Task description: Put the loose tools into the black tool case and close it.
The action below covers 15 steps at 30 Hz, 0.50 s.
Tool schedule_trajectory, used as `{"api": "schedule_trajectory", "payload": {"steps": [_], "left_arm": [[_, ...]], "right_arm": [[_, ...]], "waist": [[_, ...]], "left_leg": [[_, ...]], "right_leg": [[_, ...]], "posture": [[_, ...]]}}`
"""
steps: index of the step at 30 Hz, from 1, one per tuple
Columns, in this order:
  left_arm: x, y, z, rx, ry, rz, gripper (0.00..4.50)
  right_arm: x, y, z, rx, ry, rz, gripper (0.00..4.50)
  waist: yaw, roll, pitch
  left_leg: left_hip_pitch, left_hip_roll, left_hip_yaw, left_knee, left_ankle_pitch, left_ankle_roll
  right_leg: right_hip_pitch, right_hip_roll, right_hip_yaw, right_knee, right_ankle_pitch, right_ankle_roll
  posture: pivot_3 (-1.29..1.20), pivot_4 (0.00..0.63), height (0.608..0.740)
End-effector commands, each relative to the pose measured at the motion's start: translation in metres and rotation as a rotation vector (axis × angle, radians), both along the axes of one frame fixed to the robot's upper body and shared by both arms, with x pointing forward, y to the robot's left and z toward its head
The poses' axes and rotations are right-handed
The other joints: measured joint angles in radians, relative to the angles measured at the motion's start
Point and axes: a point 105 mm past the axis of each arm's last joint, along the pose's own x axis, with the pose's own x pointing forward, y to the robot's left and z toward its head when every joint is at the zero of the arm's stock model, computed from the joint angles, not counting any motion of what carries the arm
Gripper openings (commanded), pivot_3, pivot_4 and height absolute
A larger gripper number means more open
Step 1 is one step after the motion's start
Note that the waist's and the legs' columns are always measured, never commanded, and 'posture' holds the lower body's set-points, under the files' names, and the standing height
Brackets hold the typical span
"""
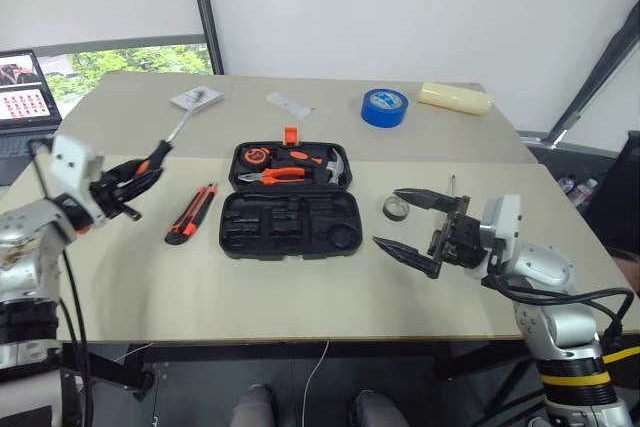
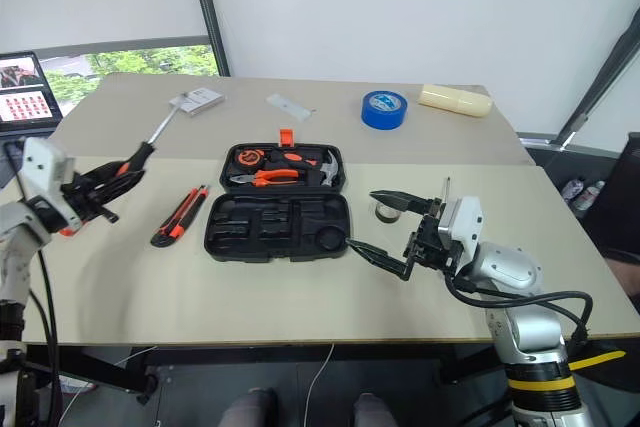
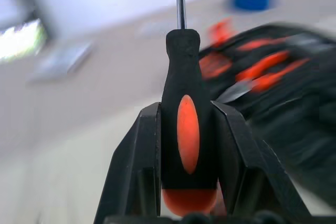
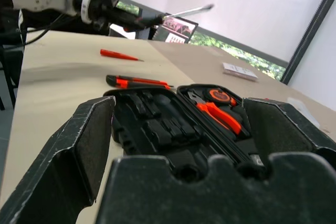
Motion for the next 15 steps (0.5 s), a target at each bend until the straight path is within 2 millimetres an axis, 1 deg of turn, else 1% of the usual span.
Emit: {"api": "schedule_trajectory", "payload": {"steps": [1, 2, 3, 6, 9, 11, 15], "left_arm": [[0.003, -0.065, -0.014, 0.316, -0.062, -0.300, 0.88], [0.008, -0.075, -0.025, 0.399, -0.053, -0.345, 0.88], [0.013, -0.080, -0.035, 0.466, -0.044, -0.364, 0.88], [0.029, -0.080, -0.055, 0.615, -0.023, -0.349, 0.88], [0.040, -0.076, -0.064, 0.691, -0.008, -0.329, 0.88], [0.047, -0.077, -0.061, 0.689, -0.016, -0.299, 0.88], [0.055, -0.082, -0.061, 0.702, -0.023, -0.283, 0.88]], "right_arm": [[0.002, -0.017, 0.008, -0.015, -0.050, -0.049, 4.50], [0.002, -0.017, 0.008, -0.017, -0.049, -0.050, 4.50], [0.002, -0.018, 0.007, -0.018, -0.046, -0.049, 4.50], [-0.001, -0.016, 0.005, -0.022, -0.039, -0.043, 4.50], [-0.004, -0.016, 0.002, -0.024, -0.033, -0.044, 4.50], [-0.006, -0.016, 0.000, -0.025, -0.028, -0.049, 4.50], [-0.008, -0.017, 0.000, -0.026, -0.024, -0.058, 4.50]], "waist": [[0.005, 0.000, 0.000], [0.007, 0.000, 0.000], [0.007, 0.000, 0.000], [-0.010, 0.001, 0.000], [-0.018, 0.001, 0.000], [-0.017, 0.001, 0.000], [-0.007, 0.001, 0.000]], "left_leg": [[0.000, 0.000, 0.000, 0.001, 0.000, 0.000], [0.000, 0.000, 0.000, 0.002, 0.000, 0.000], [0.000, 0.000, 0.000, 0.003, 0.000, 0.000], [-0.002, 0.001, -0.001, 0.008, 0.000, 0.001], [-0.003, 0.001, -0.001, 0.008, -0.001, 0.002], [-0.004, 0.001, -0.002, 0.008, -0.001, 0.003], [-0.005, 0.001, -0.002, 0.010, -0.001, 0.002]], "right_leg": [[0.001, 0.000, 0.000, 0.000, 0.000, 0.000], [0.001, 0.000, 0.000, 0.000, 0.000, 0.001], [0.001, 0.001, 0.001, 0.000, 0.001, 0.001], [0.001, 0.003, 0.003, 0.000, 0.001, 0.002], [0.000, 0.004, 0.004, 0.000, 0.002, 0.003], [-0.001, 0.004, 0.004, 0.001, 0.001, 0.003], [-0.001, 0.004, 0.004, 0.000, 0.001, 0.005]], "posture": [[0.00, 0.150, 0.740], [0.00, 0.150, 0.740], [0.00, 0.150, 0.740], [0.00, 0.150, 0.740], [0.00, 0.150, 0.740], [0.00, 0.150, 0.740], [0.00, 0.150, 0.740]]}}
